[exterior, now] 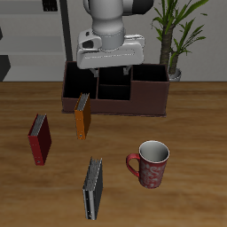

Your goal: Place the orange book into the back desk caddy's left compartment and place the red mug into the back desk caddy's right compartment

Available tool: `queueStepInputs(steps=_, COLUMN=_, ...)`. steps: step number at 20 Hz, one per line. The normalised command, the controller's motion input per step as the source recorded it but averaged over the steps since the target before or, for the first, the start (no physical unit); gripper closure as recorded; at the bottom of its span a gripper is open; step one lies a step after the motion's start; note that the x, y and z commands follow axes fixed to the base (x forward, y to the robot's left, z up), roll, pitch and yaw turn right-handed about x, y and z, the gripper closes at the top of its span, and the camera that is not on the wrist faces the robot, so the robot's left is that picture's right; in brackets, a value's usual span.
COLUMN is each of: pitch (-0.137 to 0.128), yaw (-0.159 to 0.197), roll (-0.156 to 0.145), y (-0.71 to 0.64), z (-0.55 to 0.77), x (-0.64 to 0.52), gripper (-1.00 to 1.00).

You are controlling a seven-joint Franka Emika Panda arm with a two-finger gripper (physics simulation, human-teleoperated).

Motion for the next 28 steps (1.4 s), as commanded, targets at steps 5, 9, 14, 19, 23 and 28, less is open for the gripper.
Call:
queueStepInputs(steps=5, pitch=-0.010, yaw=-0.030, roll=-0.016, y=-0.49, z=-0.10, x=0.00, gripper=-1.00)
queueStepInputs(steps=9, pitch=-0.022, yaw=-0.012, roll=-0.044, y=-0.57, z=-0.16, x=-0.07, gripper=-1.00)
queueStepInputs(steps=14, pitch=-0.052, yaw=0.036, roll=-0.026, y=-0.35, z=-0.22, x=-0.04, gripper=-1.00)
queueStepInputs(steps=19, pitch=-0.024, yaw=-0.074, roll=0.001, y=-0.22, z=-0.29, x=-0.06, gripper=-1.00)
queueStepInputs(steps=23, pitch=-0.022, yaw=-0.038, roll=-0.008, y=-0.20, z=-0.36, x=0.00, gripper=-1.00)
queueStepInputs(steps=28, pitch=-0.047, yaw=-0.055, roll=-0.018, y=-0.12, z=-0.25, x=-0.07, gripper=-1.00)
